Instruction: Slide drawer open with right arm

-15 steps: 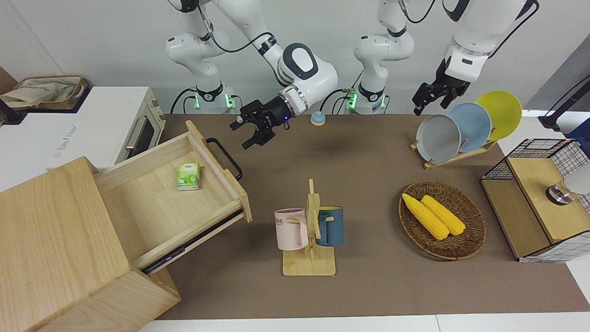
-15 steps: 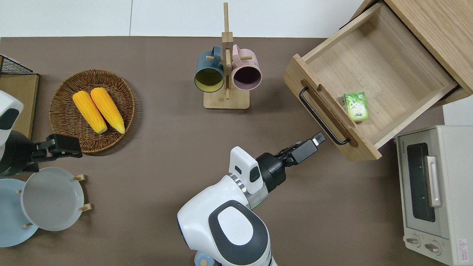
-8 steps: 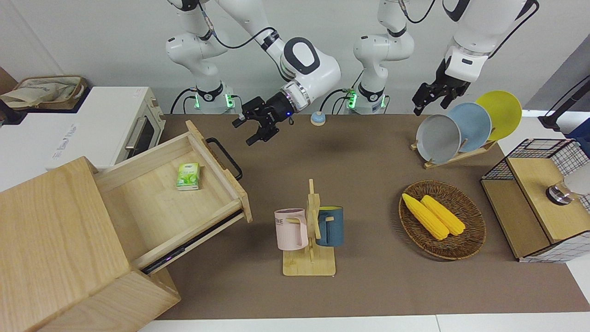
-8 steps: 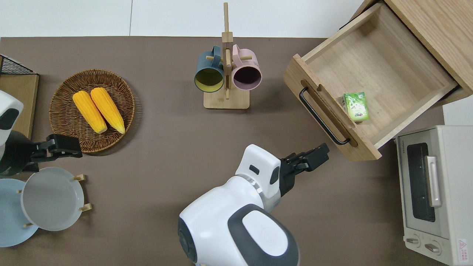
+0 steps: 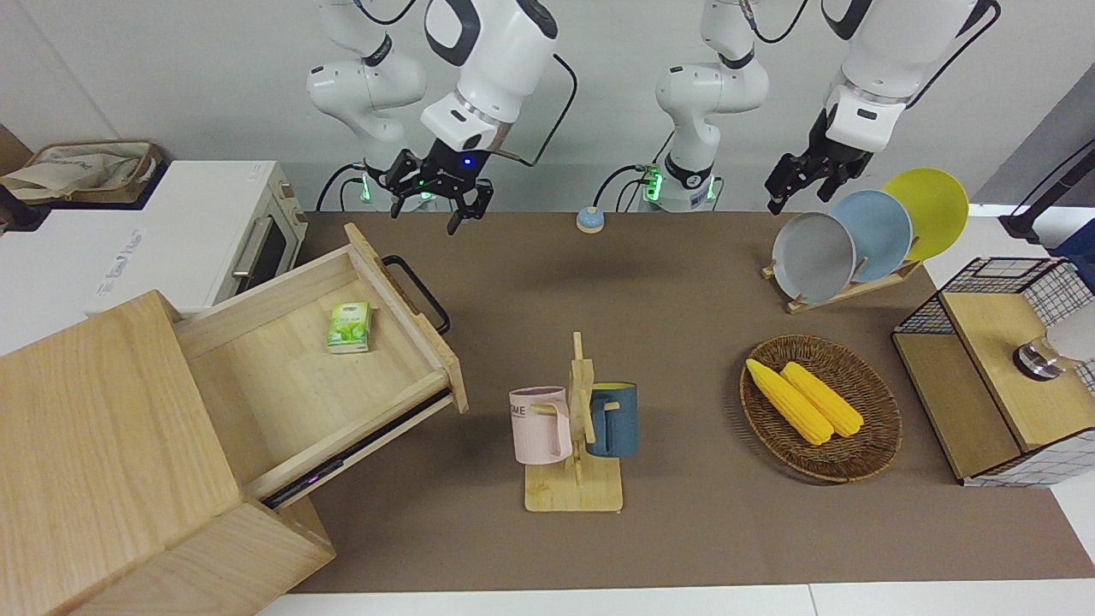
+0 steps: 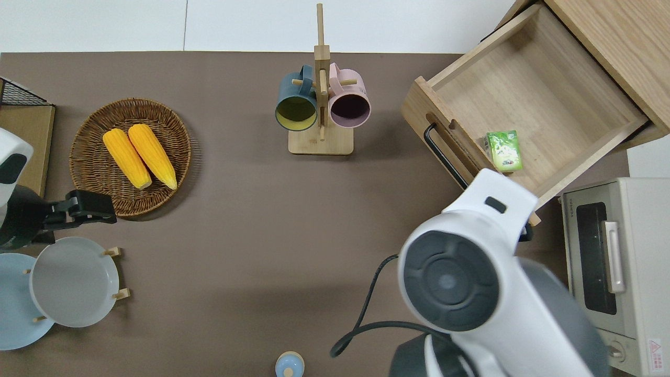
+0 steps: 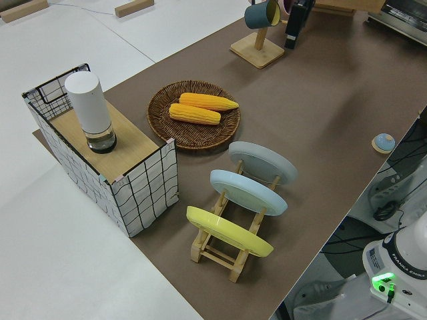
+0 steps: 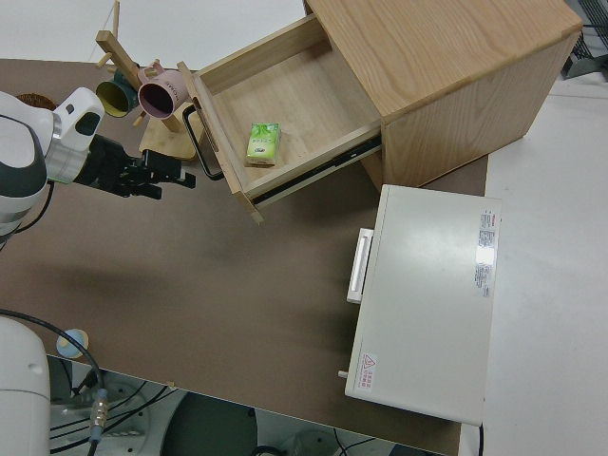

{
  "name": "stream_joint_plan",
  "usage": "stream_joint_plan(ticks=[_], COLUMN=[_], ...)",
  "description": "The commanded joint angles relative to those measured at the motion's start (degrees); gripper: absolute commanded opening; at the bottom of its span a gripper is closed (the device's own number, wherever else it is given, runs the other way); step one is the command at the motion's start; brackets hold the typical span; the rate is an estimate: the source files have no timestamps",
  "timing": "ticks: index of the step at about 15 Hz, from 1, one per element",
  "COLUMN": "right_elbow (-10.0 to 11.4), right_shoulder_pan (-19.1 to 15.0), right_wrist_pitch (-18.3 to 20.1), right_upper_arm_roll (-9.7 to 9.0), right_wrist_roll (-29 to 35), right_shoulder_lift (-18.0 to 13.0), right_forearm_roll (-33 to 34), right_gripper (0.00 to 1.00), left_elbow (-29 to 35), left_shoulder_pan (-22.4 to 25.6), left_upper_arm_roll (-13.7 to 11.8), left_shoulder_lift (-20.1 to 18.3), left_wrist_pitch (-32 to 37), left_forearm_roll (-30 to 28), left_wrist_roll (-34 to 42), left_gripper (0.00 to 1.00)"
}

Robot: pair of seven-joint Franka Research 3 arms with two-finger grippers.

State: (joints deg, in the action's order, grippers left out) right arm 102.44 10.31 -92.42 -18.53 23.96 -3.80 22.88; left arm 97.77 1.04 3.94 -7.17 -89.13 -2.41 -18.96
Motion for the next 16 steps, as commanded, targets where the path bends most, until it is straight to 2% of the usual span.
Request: stream_joint_plan(ticks=[1,4,7,9,12,15,16], right_elbow=[-4.51,-6.28,-7.69,-8.66,-8.84,-9.19,-9.88], right_shoulder_pan=[-7.39,-12.23,-12.68,-13.64,-13.65,-13.65,-13.65], right_wrist_pitch=[0.48,3.2,5.66,7.42,7.61,7.08,6.99], right_upper_arm_roll=[1.92,2.53,7.35,9.12,11.66,11.94,11.94], right_wrist_roll=[-9.44,-13.31,-18.14,-21.66,-21.77,-21.5,-21.32], right_shoulder_lift=[-2.79,-2.7,-2.18,-1.91,-1.21,-0.68,-0.33], right_forearm_roll=[-13.97,-20.75,-25.68,-26.74,-26.92,-25.95,-25.6], right_gripper=[0.99,0.992,0.992,0.992,0.99,0.992,0.992], left_elbow=[-0.21,-0.21,-0.21,-0.21,-0.21,-0.21,-0.21], left_shoulder_pan=[-0.07,-0.07,-0.07,-0.07,-0.07,-0.07,-0.07], left_upper_arm_roll=[-0.25,-0.25,-0.25,-0.25,-0.25,-0.25,-0.25], left_shoulder_lift=[-0.48,-0.48,-0.48,-0.48,-0.48,-0.48,-0.48], left_wrist_pitch=[0.97,0.89,0.97,0.97,0.97,0.89,0.97], left_forearm_roll=[-0.05,-0.05,-0.05,-0.05,-0.05,-0.05,-0.05], left_wrist_roll=[0.51,0.51,0.51,0.51,0.51,0.51,0.51], left_gripper=[0.99,0.99,0.99,0.99,0.99,0.99,0.99])
